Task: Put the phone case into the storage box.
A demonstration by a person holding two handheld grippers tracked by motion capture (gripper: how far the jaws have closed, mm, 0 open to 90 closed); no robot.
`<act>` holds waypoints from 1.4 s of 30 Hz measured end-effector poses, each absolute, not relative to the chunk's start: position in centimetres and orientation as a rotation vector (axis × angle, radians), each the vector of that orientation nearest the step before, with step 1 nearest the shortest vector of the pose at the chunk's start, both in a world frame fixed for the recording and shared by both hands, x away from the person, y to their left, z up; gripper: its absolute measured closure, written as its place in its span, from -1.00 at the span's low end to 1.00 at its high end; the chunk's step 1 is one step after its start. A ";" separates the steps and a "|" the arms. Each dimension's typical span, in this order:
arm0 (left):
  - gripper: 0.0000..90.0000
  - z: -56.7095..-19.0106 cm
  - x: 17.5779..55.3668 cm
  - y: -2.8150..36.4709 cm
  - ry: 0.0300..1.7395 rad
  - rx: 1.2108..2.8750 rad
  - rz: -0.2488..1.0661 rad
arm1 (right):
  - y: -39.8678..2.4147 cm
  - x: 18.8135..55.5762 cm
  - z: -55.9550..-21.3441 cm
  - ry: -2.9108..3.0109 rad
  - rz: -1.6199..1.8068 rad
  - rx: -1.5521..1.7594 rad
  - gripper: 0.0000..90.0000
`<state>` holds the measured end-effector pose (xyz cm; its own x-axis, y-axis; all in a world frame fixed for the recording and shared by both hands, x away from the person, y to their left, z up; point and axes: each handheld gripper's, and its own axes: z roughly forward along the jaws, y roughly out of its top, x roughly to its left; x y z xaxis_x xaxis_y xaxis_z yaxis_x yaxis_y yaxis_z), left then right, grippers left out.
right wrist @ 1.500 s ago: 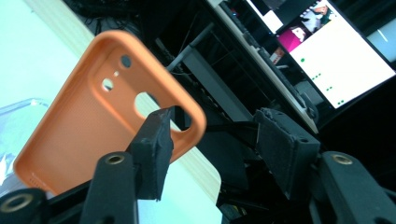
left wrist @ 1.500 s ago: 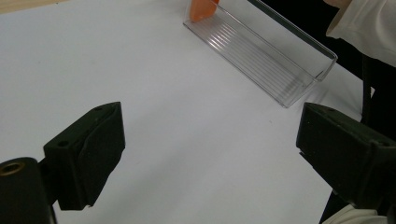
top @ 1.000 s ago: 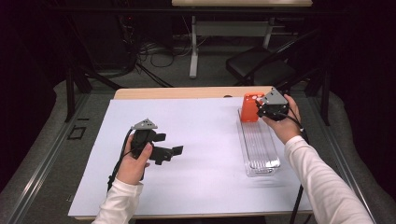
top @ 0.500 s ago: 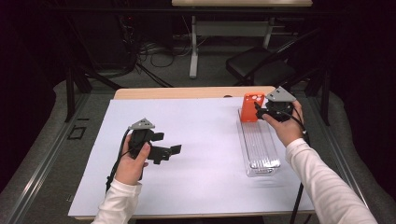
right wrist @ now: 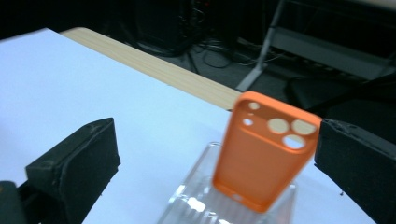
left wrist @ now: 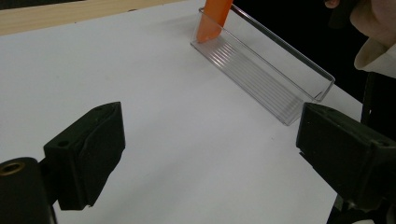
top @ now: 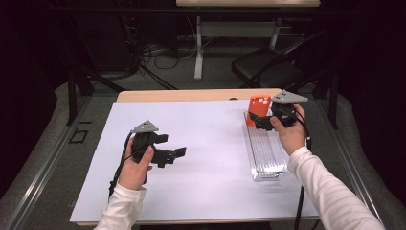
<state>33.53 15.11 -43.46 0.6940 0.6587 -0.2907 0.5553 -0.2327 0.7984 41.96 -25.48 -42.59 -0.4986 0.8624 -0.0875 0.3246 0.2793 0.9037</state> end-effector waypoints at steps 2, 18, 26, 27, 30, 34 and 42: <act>-0.82 -43.4 33.5 15.1 0.944 1.907 0.133 | -25.2 41.7 -42.6 1.990 1.203 1.077 -1.00; -0.82 -43.2 33.3 14.6 0.907 1.916 0.137 | -21.9 36.9 -43.0 2.088 1.224 1.030 -1.00; -0.82 -43.0 33.2 14.4 0.900 1.917 0.138 | -19.1 33.1 -44.0 2.152 1.231 0.918 -1.00; -0.82 -43.1 33.2 14.4 0.899 1.917 0.139 | -18.9 32.7 -44.2 2.152 1.252 0.920 -1.00; -0.82 -43.1 33.2 14.4 0.897 1.924 0.139 | -18.4 31.8 -45.0 2.157 1.306 0.925 -1.00; -0.82 -43.1 33.3 14.3 0.892 1.925 0.142 | -18.0 31.4 -46.1 2.172 1.329 0.927 -1.00; -0.81 -43.5 33.5 14.2 0.895 1.929 0.136 | -18.1 30.8 -48.4 2.145 1.409 0.969 -1.00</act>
<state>33.51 14.20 -43.55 0.7238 0.6360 -0.2675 0.5281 -0.2612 0.8080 30.75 -18.06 -48.41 -0.6820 0.7300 0.0453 0.3317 0.2535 0.9087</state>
